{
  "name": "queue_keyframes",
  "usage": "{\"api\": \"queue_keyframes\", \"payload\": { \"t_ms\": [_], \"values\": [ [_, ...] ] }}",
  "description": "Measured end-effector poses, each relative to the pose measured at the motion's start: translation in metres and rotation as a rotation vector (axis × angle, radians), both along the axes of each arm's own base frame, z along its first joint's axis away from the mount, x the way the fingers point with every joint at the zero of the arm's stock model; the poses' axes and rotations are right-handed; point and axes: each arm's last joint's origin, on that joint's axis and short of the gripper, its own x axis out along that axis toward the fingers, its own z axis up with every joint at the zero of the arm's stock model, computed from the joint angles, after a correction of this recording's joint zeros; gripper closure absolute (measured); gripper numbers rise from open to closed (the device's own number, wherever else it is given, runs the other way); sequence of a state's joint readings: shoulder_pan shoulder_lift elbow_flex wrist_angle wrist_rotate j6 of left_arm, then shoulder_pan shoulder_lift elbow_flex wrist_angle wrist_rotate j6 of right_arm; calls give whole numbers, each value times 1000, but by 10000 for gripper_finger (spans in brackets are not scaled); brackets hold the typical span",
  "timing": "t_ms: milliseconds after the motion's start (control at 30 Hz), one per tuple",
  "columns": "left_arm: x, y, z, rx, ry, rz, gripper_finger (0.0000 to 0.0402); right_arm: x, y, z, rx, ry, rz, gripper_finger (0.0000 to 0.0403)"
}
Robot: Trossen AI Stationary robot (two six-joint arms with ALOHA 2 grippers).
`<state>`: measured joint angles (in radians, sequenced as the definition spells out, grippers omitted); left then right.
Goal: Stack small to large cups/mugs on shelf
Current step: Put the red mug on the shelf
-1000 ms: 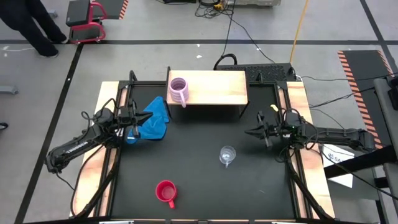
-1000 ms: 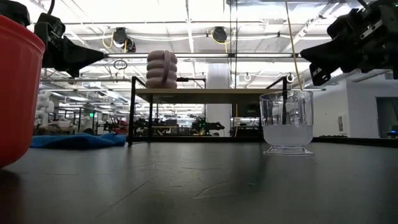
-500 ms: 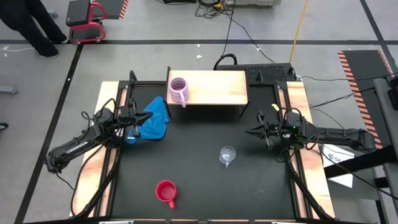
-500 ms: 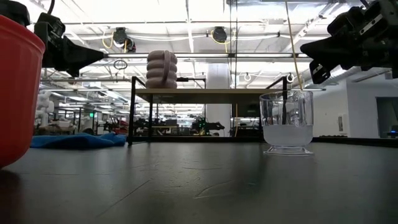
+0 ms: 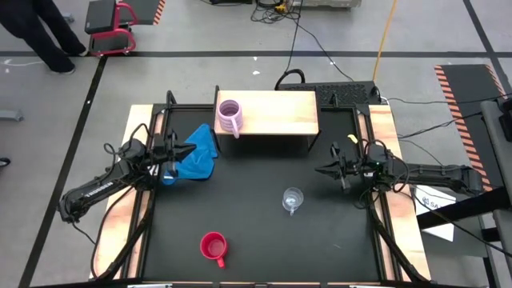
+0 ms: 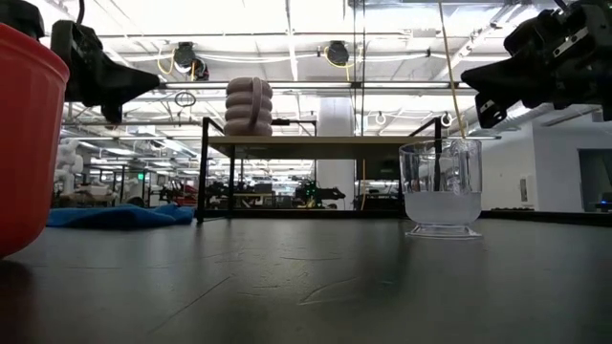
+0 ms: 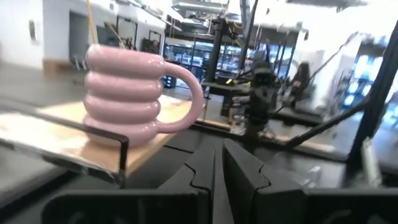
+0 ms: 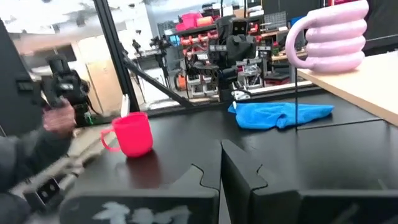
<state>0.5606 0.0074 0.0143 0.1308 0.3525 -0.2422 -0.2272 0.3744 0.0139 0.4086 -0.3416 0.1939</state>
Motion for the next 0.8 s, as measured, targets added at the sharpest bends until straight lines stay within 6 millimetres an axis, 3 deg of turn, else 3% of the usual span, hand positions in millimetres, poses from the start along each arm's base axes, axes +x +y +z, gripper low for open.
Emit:
{"api": "queue_keyframes", "payload": {
  "t_ms": [300, 633, 800],
  "values": [
    [-2, -3, 11, -138, -119, -94, 371, 2, 0, -3, -25, 25, 1, 403],
    [-3, -33, 27, -59, -202, -641, 371, 4, -1, -12, -51, 107, 4, 403],
    [-1, -51, 33, 12, -300, -717, 371, 5, -1, -13, -25, 122, 4, 403]
  ]
}}
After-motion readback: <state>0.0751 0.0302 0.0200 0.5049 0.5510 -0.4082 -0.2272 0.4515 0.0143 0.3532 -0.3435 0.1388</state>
